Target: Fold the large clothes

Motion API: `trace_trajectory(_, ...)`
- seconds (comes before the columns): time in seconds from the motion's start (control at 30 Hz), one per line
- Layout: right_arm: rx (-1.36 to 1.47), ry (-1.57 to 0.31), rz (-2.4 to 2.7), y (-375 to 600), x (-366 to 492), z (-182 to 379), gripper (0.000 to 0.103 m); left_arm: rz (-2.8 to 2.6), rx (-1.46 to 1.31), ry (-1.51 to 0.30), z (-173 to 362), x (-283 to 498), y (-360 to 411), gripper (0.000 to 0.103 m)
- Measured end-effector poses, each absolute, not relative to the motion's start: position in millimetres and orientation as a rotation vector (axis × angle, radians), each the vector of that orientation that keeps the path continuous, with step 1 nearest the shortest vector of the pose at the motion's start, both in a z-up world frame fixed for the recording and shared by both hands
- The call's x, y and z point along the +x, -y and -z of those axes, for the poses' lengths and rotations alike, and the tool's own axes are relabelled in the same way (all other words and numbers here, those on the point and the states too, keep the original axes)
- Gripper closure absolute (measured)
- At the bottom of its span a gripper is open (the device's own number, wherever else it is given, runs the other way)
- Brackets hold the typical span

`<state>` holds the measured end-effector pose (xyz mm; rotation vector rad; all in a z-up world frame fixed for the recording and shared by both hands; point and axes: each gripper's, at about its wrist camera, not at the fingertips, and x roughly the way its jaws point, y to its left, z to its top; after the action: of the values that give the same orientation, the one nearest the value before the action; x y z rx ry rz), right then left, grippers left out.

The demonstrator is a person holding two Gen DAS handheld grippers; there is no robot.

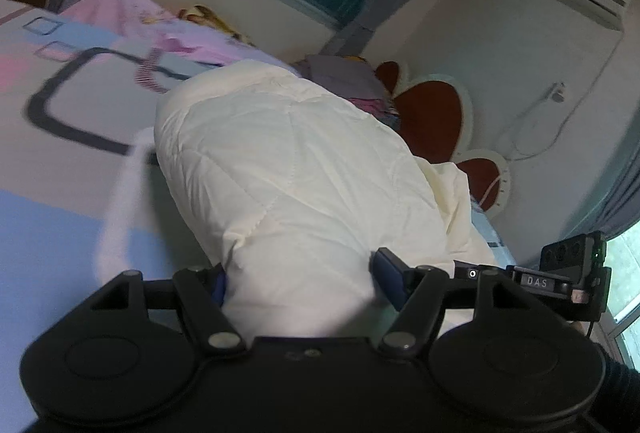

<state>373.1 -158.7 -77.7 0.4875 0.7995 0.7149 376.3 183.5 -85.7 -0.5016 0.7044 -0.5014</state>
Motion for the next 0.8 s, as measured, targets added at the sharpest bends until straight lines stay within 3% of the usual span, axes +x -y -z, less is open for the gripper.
trace_trajectory(0.2,0.479,-0.938,-0.642,110.4,384.5,138.0,0.051,0.469,-0.605,-0.851,156.2,386.0,-234.9,0.032)
trace_trajectory(0.37,0.525,-0.949,-0.617,114.4,384.4,153.6,0.051,0.456,-0.618,-0.817,166.8,378.4,-232.6,0.028)
trace_trajectory(0.43,0.527,-0.958,-0.606,121.1,387.2,155.5,0.046,0.434,-0.602,-0.822,166.0,378.0,-230.5,0.013)
trace_trajectory(0.5,0.518,-0.961,-0.590,124.8,374.5,147.3,0.033,0.388,-0.572,-0.832,163.2,375.2,-232.8,0.005)
trace_trajectory(0.57,0.486,-0.940,-0.570,135.6,364.3,134.3,0.029,0.371,-0.556,-0.820,155.1,367.8,-235.5,0.007)
trace_trajectory(0.67,0.431,-0.860,-0.545,170.0,341.0,110.3,0.029,0.301,-0.544,-0.780,139.1,346.8,-256.4,0.022)
trace_trajectory(0.77,0.402,-0.794,-0.533,192.8,336.5,84.4,0.073,0.201,-0.537,-0.723,117.9,333.3,-269.4,0.041)
trace_trajectory(0.8,0.388,-0.760,-0.532,193.2,339.1,74.6,0.080,0.178,-0.521,-0.704,110.0,333.9,-269.1,0.047)
